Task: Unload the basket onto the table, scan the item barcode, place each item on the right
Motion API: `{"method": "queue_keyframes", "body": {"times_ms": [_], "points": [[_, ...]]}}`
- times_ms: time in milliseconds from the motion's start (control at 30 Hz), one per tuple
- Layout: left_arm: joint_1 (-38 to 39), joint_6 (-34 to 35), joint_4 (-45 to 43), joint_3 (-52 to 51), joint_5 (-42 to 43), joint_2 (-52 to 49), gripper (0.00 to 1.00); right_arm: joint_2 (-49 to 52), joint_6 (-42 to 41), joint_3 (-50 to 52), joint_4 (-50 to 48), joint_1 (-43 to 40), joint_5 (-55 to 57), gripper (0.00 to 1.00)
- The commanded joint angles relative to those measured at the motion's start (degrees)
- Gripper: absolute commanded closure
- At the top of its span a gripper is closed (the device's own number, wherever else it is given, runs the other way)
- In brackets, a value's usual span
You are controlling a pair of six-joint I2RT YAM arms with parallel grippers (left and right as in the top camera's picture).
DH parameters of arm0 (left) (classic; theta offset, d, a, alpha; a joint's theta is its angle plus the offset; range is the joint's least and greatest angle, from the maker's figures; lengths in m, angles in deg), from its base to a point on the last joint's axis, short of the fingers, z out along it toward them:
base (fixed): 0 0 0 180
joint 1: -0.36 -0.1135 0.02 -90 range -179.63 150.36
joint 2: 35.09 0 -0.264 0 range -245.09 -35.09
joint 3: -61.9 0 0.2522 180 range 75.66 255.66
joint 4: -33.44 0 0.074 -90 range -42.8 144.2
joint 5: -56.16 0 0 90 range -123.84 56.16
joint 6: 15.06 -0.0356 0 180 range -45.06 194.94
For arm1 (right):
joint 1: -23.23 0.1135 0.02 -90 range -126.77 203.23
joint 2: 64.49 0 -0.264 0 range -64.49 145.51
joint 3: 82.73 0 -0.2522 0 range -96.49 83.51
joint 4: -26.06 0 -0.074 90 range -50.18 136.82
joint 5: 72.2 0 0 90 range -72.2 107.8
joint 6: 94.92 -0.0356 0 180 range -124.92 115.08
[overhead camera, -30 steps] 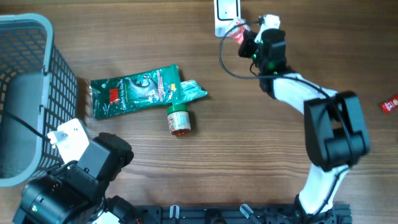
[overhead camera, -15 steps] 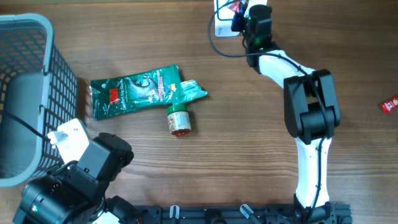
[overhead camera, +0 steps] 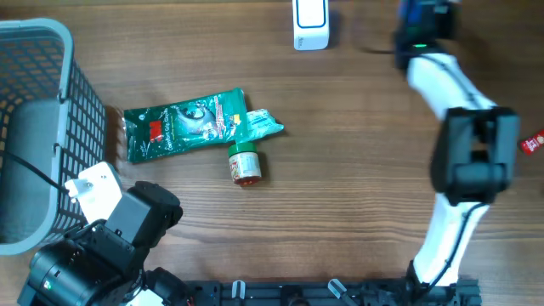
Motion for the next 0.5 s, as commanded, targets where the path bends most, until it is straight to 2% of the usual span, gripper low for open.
{"method": "queue_keyframes", "body": {"times_ms": [0, 33, 100, 233, 300, 333, 367, 400, 433, 467], "points": [[-0.48, 1.16, 0.02, -0.11, -0.96, 0.09, 0.00, -0.76, -9.92, 0.02, 13.77, -13.07, 5.46, 0.96], [-0.48, 1.16, 0.02, -0.11, -0.96, 0.09, 0.00, -0.76, -13.20, 0.02, 17.86, -16.17, 2.78, 0.96], [-0.48, 1.16, 0.02, -0.11, -0.96, 0.09, 0.00, -0.74, -18.18, 0.15, 25.46, -23.69, -11.56, 0.96], [-0.48, 1.16, 0.04, -0.11, -0.96, 0.09, 0.00, -0.74, -25.49, 0.39, 30.75, -34.32, -33.92, 0.96], [-0.48, 1.16, 0.04, -0.11, -0.96, 0.09, 0.00, -0.74, -28.44, 0.39, 31.39, -37.64, -38.47, 0.96], [-0.48, 1.16, 0.04, -0.11, -0.96, 0.09, 0.00, -0.76, -28.39, 0.39, 31.39, -38.88, -40.39, 0.91], [-0.48, 1.16, 0.02, -0.11, -0.96, 0.09, 0.00, -0.96, -28.39, 0.39, 31.36, -39.58, -42.38, 0.56], [-0.48, 1.16, 0.02, -0.11, -0.96, 0.09, 0.00, -1.53, -28.72, 0.39, 31.32, -40.13, -46.36, 0.16], [-0.48, 1.16, 0.02, -0.11, -0.96, 0.09, 0.00, -2.43, -30.32, 0.35, 30.97, -40.24, -50.05, 0.00], [-0.48, 1.16, 0.02, -0.11, -0.96, 0.09, 0.00, -3.69, -32.15, 0.33, 30.27, -40.22, -54.62, 0.00]]}}
